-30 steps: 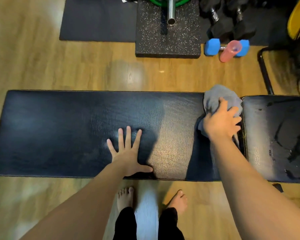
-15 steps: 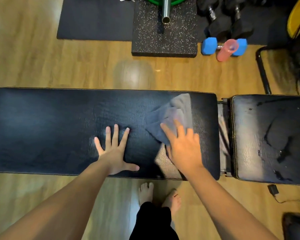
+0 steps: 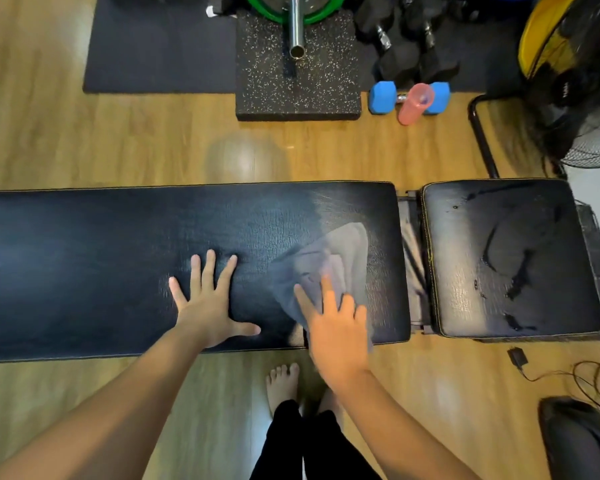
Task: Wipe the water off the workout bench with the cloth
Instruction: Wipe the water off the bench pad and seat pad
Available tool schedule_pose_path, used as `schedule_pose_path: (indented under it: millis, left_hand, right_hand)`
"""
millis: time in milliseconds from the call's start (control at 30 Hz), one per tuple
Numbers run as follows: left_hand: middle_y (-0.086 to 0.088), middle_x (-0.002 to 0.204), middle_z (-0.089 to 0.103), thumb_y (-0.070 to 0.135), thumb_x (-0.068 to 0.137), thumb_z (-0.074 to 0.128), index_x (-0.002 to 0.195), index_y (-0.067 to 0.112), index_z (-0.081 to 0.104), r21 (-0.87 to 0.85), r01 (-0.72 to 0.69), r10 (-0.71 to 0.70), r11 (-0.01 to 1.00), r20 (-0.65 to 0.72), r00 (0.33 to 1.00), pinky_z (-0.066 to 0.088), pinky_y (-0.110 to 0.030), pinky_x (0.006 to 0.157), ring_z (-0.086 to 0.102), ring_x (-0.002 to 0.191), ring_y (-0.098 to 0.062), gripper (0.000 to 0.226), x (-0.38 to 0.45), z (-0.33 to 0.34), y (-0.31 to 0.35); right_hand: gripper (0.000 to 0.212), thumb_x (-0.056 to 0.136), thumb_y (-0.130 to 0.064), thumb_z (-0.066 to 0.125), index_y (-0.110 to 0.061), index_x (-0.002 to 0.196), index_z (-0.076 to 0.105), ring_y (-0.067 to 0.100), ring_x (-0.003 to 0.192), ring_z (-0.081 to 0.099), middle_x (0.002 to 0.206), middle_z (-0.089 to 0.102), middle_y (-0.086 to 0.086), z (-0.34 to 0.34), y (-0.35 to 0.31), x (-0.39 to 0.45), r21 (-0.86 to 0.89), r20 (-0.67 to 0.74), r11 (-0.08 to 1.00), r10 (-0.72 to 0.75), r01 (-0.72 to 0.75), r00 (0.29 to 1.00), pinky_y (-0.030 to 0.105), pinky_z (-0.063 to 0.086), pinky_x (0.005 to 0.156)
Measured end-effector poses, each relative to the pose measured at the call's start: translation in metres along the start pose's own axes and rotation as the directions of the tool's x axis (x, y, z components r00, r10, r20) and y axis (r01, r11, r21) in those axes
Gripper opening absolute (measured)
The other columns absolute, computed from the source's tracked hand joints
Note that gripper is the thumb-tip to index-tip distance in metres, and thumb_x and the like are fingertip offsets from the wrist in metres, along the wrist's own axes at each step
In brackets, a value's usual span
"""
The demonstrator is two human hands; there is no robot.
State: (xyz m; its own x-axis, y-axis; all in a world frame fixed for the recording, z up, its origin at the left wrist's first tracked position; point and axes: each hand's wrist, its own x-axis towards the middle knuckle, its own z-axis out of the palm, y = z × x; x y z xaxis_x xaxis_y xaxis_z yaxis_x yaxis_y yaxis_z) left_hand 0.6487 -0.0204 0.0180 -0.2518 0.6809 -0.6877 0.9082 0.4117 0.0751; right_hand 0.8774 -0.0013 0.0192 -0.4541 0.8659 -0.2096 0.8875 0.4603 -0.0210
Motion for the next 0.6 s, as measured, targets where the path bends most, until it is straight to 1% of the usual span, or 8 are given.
schedule_pose_path:
  millis: [67,167,233,300,367,467,533,600]
  left_hand:
    - [0.0,0.159,-0.034,0.085,0.046,0.07,0.152,0.039,-0.021,0.001,0.026,-0.026,1.0,-0.013,1.0,-0.007,-0.066,0.115,-0.035,0.145,-0.025,0.146,-0.003,-0.008,0.005]
    - [-0.005,0.162,-0.025,0.079,0.047,0.077,0.154,0.034,-0.013,0.025,0.059,-0.059,0.998,-0.004,0.998,0.003,-0.068,0.116,-0.026,0.149,-0.031,0.147,-0.003,-0.017,0.016]
    - [-0.008,0.164,-0.018,0.074,0.055,0.077,0.155,0.029,-0.005,0.04,0.084,-0.084,0.996,0.003,0.996,0.009,-0.068,0.116,-0.017,0.15,-0.035,0.137,-0.003,-0.023,0.027]
    - [-0.006,0.165,-0.003,0.066,0.068,0.074,0.153,0.029,0.014,-0.007,0.073,-0.073,0.997,-0.059,0.996,0.018,-0.069,0.113,-0.004,0.151,-0.035,0.11,-0.005,-0.027,0.039]
    - [-0.002,0.163,0.01,0.058,0.078,0.069,0.146,0.03,0.03,-0.022,-0.023,0.019,1.0,-0.156,0.988,0.027,-0.069,0.109,0.008,0.15,-0.031,0.084,-0.007,-0.028,0.058]
    - [0.0,0.162,0.015,0.054,0.082,0.067,0.145,0.029,0.034,0.015,-0.158,0.157,0.987,-0.215,0.964,0.03,-0.064,0.11,0.013,0.149,-0.024,0.075,-0.009,-0.027,0.102]
    - [0.0,0.164,0.011,0.058,0.081,0.067,0.148,0.029,0.028,-0.021,-0.182,0.174,0.983,-0.202,0.964,0.026,-0.061,0.114,0.01,0.151,-0.024,0.083,-0.008,-0.019,0.137]
    - [-0.001,0.166,0.0,0.064,0.077,0.068,0.153,0.03,0.018,-0.061,-0.145,0.134,0.988,-0.152,0.979,0.017,-0.061,0.118,-0.002,0.153,-0.028,0.098,-0.006,-0.004,0.166]
  right_hand:
    - [0.079,0.072,-0.015,0.067,-0.038,0.143,0.041,0.035,0.087,0.051,0.148,0.045,0.016,0.005,0.012,-0.02,-0.036,0.038,0.991,-0.124,0.125,0.992,0.044,0.04,0.071]
    - [0.084,0.069,-0.01,0.069,-0.037,0.144,0.042,0.035,0.088,0.05,0.146,0.047,0.016,0.004,0.045,-0.017,-0.083,0.005,0.992,-0.093,0.093,0.996,0.043,0.04,0.071]
    - [0.084,0.068,-0.01,0.071,-0.036,0.144,0.043,0.036,0.089,0.051,0.144,0.048,0.016,-0.001,0.068,0.001,-0.071,0.006,0.997,0.014,-0.014,1.0,0.044,0.041,0.07]
    - [0.079,0.072,-0.018,0.075,-0.036,0.143,0.043,0.037,0.089,0.051,0.138,0.049,0.015,-0.006,0.088,0.018,-0.033,0.024,0.985,0.168,-0.167,0.986,0.044,0.042,0.07]
    - [0.072,0.084,-0.026,0.068,-0.04,0.145,0.032,0.039,0.099,0.049,0.138,0.041,0.014,-0.013,0.105,0.035,0.03,0.085,0.936,0.347,-0.35,0.934,0.048,0.043,0.077]
    - [0.065,0.094,-0.031,0.055,-0.041,0.146,0.018,0.04,0.113,0.042,0.14,0.03,0.014,-0.022,0.126,0.052,0.143,0.209,0.838,0.494,-0.526,0.844,0.053,0.042,0.09]
    - [0.063,0.094,-0.034,0.055,-0.039,0.147,0.02,0.04,0.114,0.042,0.137,0.031,0.013,-0.028,0.126,0.044,0.144,0.172,0.872,0.444,-0.468,0.88,0.052,0.042,0.089]
    - [0.066,0.09,-0.037,0.058,-0.038,0.148,0.024,0.038,0.109,0.044,0.134,0.034,0.012,-0.025,0.119,0.025,0.11,0.128,0.938,0.314,-0.329,0.941,0.049,0.042,0.085]
